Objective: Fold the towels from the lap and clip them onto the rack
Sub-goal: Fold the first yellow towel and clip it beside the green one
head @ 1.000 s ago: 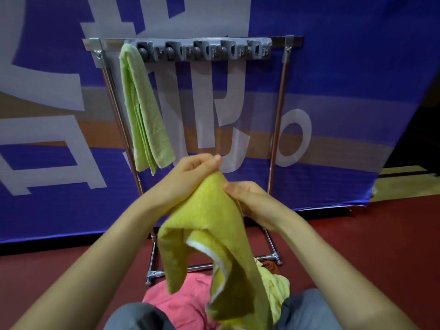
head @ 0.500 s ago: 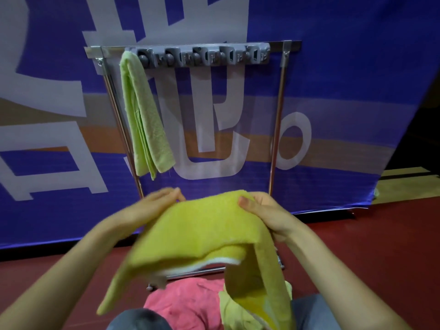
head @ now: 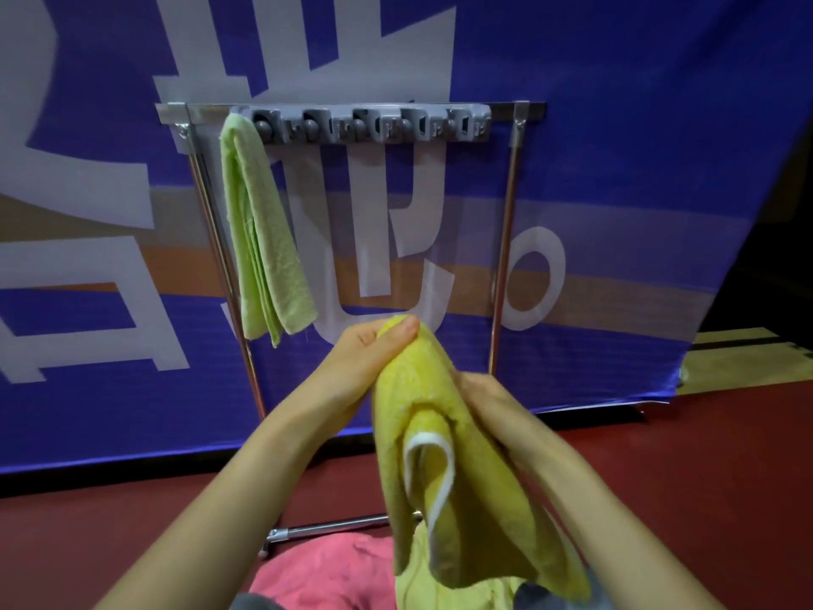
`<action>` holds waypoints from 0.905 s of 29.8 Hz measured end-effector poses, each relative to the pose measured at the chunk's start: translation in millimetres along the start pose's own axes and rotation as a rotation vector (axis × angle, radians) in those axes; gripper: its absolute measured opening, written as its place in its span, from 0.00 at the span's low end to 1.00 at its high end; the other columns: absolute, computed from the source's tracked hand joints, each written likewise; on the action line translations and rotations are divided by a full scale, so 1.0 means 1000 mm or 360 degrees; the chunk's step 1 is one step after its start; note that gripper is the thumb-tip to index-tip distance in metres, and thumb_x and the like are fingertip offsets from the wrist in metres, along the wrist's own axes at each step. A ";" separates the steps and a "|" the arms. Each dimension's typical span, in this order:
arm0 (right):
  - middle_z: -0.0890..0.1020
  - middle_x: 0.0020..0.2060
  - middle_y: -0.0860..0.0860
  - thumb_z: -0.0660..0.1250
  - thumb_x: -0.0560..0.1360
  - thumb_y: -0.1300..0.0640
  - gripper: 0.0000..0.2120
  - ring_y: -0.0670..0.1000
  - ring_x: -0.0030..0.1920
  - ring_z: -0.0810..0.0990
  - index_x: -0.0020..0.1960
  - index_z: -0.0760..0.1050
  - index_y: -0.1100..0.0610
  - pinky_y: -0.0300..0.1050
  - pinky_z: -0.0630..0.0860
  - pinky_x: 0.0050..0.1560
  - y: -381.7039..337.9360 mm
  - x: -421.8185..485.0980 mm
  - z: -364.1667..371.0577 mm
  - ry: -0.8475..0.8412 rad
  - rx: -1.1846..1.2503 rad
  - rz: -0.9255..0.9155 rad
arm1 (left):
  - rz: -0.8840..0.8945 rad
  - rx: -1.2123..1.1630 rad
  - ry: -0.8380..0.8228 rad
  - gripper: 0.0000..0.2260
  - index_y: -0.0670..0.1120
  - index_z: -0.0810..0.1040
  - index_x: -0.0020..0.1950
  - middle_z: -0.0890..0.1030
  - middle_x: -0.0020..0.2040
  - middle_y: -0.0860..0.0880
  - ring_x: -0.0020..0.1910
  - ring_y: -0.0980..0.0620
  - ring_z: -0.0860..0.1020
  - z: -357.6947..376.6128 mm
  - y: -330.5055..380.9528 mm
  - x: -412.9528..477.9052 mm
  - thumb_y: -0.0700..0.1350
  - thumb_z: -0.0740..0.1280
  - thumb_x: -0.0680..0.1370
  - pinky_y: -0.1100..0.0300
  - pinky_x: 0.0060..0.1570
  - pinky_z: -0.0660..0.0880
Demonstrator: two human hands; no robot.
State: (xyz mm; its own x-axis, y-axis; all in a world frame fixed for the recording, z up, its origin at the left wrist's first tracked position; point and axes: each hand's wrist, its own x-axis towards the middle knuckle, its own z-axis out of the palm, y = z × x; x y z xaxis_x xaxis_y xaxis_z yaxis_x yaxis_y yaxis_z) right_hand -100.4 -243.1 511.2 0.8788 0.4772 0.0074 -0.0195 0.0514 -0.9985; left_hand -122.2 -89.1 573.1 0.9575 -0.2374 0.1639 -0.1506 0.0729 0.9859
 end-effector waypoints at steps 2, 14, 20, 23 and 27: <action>0.81 0.27 0.46 0.69 0.65 0.39 0.19 0.42 0.29 0.78 0.35 0.79 0.56 0.34 0.74 0.31 0.013 -0.003 0.002 0.0094 -0.0001 0.0029 | 0.0056 -0.0007 0.0119 0.12 0.44 0.75 0.33 0.79 0.24 0.53 0.25 0.60 0.76 -0.004 0.005 0.002 0.52 0.62 0.65 0.69 0.29 0.74; 0.74 0.24 0.51 0.67 0.63 0.41 0.20 0.46 0.27 0.72 0.31 0.74 0.60 0.41 0.68 0.30 -0.018 0.012 0.000 0.0573 0.0049 -0.0425 | -0.0414 0.0256 -0.0303 0.11 0.43 0.77 0.39 0.80 0.25 0.53 0.25 0.62 0.78 -0.030 -0.007 -0.023 0.46 0.60 0.78 0.73 0.26 0.71; 0.79 0.29 0.49 0.52 0.67 0.31 0.37 0.44 0.31 0.78 0.43 0.79 0.64 0.35 0.72 0.36 -0.014 0.009 -0.002 0.0081 -0.0249 -0.0042 | -0.0306 -0.0133 -0.0227 0.12 0.41 0.79 0.43 0.83 0.33 0.50 0.33 0.56 0.81 -0.030 0.003 -0.009 0.49 0.64 0.70 0.66 0.36 0.78; 0.84 0.34 0.46 0.44 0.75 0.40 0.28 0.39 0.38 0.82 0.44 0.81 0.52 0.29 0.74 0.38 -0.027 0.012 0.010 -0.0057 0.0020 -0.0038 | -0.0191 -0.0046 -0.0416 0.18 0.41 0.82 0.47 0.84 0.43 0.47 0.43 0.53 0.82 -0.024 0.009 -0.003 0.55 0.71 0.68 0.63 0.46 0.78; 0.75 0.19 0.45 0.55 0.73 0.39 0.28 0.43 0.23 0.74 0.22 0.75 0.53 0.37 0.71 0.28 -0.038 0.017 0.022 0.0063 0.0465 -0.0067 | -0.0102 0.0002 -0.0443 0.14 0.48 0.84 0.40 0.85 0.37 0.52 0.38 0.57 0.82 -0.024 0.017 -0.001 0.58 0.72 0.64 0.66 0.41 0.78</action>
State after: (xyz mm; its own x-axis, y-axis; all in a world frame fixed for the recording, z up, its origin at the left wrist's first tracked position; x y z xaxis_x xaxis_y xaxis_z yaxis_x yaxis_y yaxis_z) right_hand -95.4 -218.3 550.6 0.8995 0.4349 0.0409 -0.1137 0.3235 -0.9394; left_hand -119.7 -64.8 588.8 0.8608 -0.4981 0.1040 -0.0922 0.0483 0.9946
